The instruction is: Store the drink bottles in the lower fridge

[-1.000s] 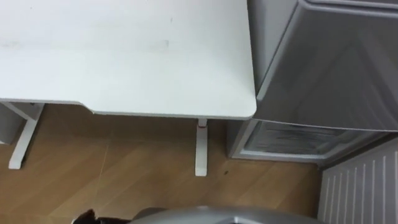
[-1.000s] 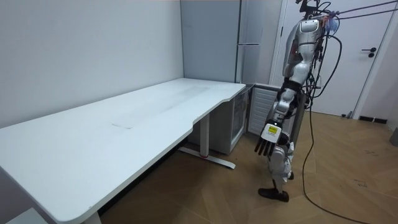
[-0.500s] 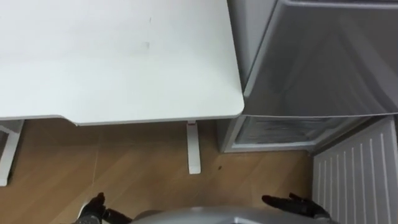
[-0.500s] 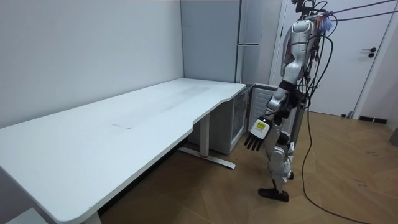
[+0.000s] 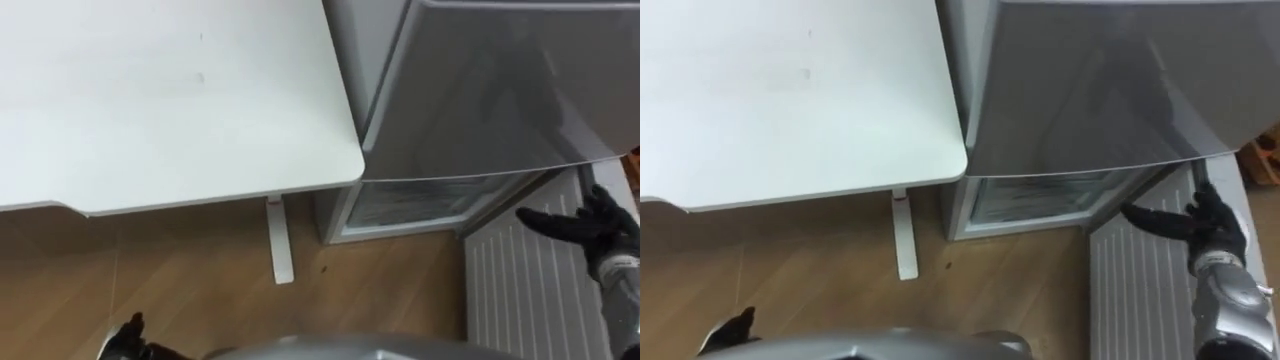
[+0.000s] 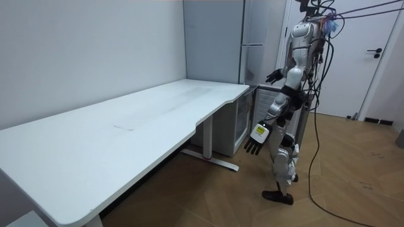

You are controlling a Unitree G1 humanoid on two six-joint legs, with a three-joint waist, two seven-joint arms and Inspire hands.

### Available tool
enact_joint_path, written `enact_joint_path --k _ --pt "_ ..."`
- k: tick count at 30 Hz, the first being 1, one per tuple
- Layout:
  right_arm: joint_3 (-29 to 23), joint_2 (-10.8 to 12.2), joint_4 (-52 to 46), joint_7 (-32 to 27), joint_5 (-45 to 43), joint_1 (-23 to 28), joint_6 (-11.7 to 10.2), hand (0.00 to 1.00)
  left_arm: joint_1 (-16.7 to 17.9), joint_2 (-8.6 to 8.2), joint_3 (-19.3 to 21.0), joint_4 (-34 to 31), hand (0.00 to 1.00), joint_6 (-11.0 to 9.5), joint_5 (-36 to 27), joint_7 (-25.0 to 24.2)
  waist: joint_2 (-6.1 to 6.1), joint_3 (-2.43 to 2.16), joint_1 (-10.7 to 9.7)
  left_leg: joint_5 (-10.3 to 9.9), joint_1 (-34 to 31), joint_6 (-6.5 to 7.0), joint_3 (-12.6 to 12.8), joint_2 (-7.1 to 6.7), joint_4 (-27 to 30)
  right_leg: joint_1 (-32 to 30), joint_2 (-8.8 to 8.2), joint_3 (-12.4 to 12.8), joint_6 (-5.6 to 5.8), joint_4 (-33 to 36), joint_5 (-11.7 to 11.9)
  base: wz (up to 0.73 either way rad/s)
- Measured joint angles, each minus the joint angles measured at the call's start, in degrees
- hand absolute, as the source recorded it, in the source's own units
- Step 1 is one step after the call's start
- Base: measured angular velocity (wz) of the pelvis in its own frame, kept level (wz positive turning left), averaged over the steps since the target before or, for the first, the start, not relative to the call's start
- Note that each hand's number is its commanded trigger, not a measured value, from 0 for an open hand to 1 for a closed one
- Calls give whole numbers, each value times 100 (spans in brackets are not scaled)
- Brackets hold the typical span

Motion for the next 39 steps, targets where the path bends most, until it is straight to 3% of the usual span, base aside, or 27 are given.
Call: enact_joint_path --k 6,8,12,17,19,23,33,39 --pt "-476 -266 -398 -513 -80 -15 -4 0 142 -18 411 -1 0 10 -6 202 99 -24 7 0 36 1 38 2 -21 -3 2 15 0 8 33 -3" --pt "-487 -397 -397 -596 -70 -16 -4 0 219 -19 451 -3 0 10 -5 238 114 1 12 1 52 1 41 2 -21 7 2 15 0 9 33 0" --pt "-749 -571 -394 -762 -57 -71 2 0 394 -23 628 -243 0 65 0 244 199 3 -87 3 53 2 -17 0 -38 30 1 -23 0 9 33 4" --pt "-1145 -603 -296 -1134 601 -80 7 0 608 -16 748 -488 0 115 -3 243 91 10 -136 9 8 6 -111 -12 -34 40 15 -15 -1 -9 32 2" --pt "-1174 -677 66 -1315 934 -82 29 0 627 0 765 -490 0 182 -8 248 -2 8 -129 8 1 6 -116 -12 -19 39 16 -11 -1 -12 32 0" --pt "-1211 -833 757 -1426 1133 -119 58 0 633 2 774 -507 0 229 -4 267 -68 13 -160 7 -47 6 -150 -12 -4 16 20 -33 -1 -11 32 4" --pt "-1958 -1291 2688 -1574 2152 -80 167 0 736 20 1237 -608 0 341 12 332 66 -22 -339 7 -75 4 -254 -7 -16 38 36 -92 -5 -17 35 4" --pt "-2060 -1301 3276 -1304 2267 27 641 0 864 25 1243 -670 0 527 6 320 61 -24 -446 9 -16 1 -280 -7 -59 72 45 -69 -19 -17 43 -3"
